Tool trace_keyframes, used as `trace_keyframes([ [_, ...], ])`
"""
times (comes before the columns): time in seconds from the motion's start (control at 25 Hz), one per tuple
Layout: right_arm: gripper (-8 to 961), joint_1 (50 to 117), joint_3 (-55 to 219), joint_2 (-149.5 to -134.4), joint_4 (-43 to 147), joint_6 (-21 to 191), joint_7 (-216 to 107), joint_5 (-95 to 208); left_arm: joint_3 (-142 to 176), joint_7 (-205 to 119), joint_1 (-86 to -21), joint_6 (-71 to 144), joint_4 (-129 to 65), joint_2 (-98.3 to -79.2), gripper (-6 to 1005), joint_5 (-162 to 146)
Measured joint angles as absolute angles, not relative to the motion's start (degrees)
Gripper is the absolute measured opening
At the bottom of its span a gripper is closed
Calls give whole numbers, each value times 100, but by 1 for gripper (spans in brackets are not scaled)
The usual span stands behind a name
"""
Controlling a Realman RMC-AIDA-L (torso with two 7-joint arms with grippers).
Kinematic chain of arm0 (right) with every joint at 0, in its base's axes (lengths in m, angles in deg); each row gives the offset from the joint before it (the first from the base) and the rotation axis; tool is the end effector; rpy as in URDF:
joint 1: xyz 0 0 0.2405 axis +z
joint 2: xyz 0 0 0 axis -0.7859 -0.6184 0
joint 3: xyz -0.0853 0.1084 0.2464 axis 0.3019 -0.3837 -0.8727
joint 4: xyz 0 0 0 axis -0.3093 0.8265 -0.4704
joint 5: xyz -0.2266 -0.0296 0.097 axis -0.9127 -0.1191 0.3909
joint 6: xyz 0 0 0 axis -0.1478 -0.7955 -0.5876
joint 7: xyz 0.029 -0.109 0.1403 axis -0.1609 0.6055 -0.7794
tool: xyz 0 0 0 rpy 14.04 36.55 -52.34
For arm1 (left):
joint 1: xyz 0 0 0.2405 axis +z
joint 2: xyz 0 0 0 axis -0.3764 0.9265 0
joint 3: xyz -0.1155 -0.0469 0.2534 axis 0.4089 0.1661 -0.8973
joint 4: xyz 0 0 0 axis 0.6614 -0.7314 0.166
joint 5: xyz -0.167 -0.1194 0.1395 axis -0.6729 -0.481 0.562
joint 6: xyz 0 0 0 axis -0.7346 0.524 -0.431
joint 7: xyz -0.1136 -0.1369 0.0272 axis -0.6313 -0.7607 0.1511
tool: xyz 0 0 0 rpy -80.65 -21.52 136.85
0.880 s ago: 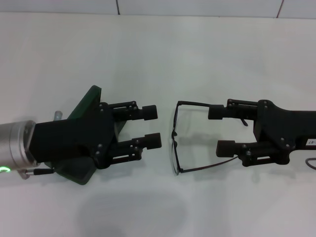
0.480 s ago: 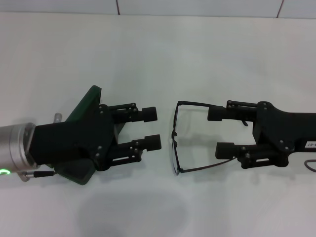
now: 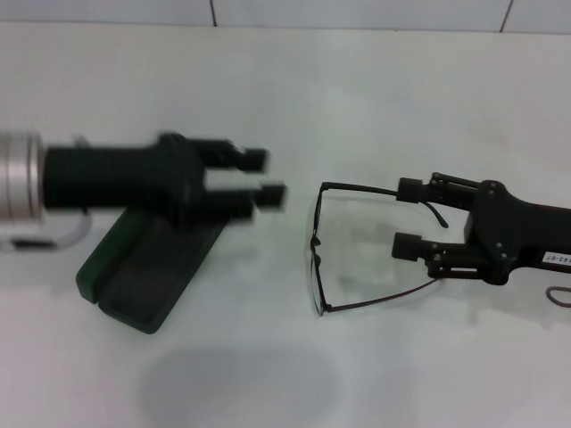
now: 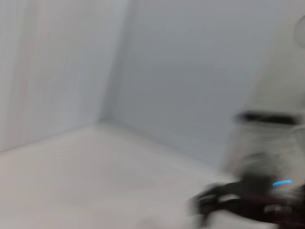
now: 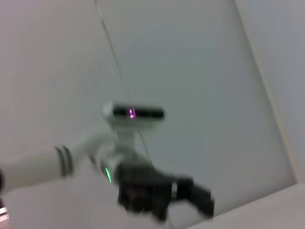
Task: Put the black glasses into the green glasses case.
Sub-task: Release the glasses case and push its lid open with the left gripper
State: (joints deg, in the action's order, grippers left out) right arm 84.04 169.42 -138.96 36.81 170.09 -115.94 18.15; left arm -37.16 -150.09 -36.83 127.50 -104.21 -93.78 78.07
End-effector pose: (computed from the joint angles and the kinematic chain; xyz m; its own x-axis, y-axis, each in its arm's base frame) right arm 0.2432 0.3501 -0.0671 0.6574 -0.2633 -0.7061 -0.2837 -0.9545 0.0918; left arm -0.2188 0.3329 0.0159 0.7610 0.3866 0.5209 0.4516 -0.8922 0.0024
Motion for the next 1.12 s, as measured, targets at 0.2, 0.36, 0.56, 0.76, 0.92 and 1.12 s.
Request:
trace_keyframes([
  [0.2,819,8116,16598,-13927,3676,16966,-11415,1815,-4093,-17625,-3580,12064,-12958,-9371,593,9852],
  [0.36,819,8084,16492,-13977,3677,16950,-11304,1814,-4688,-18801,-3671,12052,-13623,-9360,591,11481],
  [0.56,819,8119,16489,-13991,3684,16923,-11259,1811,-5361,-19356,-3810,12023,-13461,-9367,589,12591],
  [0.76,819,8144,16489,-13997,3681,16879,-11210,1811,-5447,-19383,-3946,11857,-12959,-9380,588,12833],
  [0.92,819,8143,16489,-14009,3678,16842,-11193,1811,-5639,-19402,-4019,11650,-12591,-9378,586,13273],
  [1.12,819,8123,16489,-14023,3675,16797,-11193,1811,-5838,-19465,-4146,11609,-12379,-9371,584,13552],
])
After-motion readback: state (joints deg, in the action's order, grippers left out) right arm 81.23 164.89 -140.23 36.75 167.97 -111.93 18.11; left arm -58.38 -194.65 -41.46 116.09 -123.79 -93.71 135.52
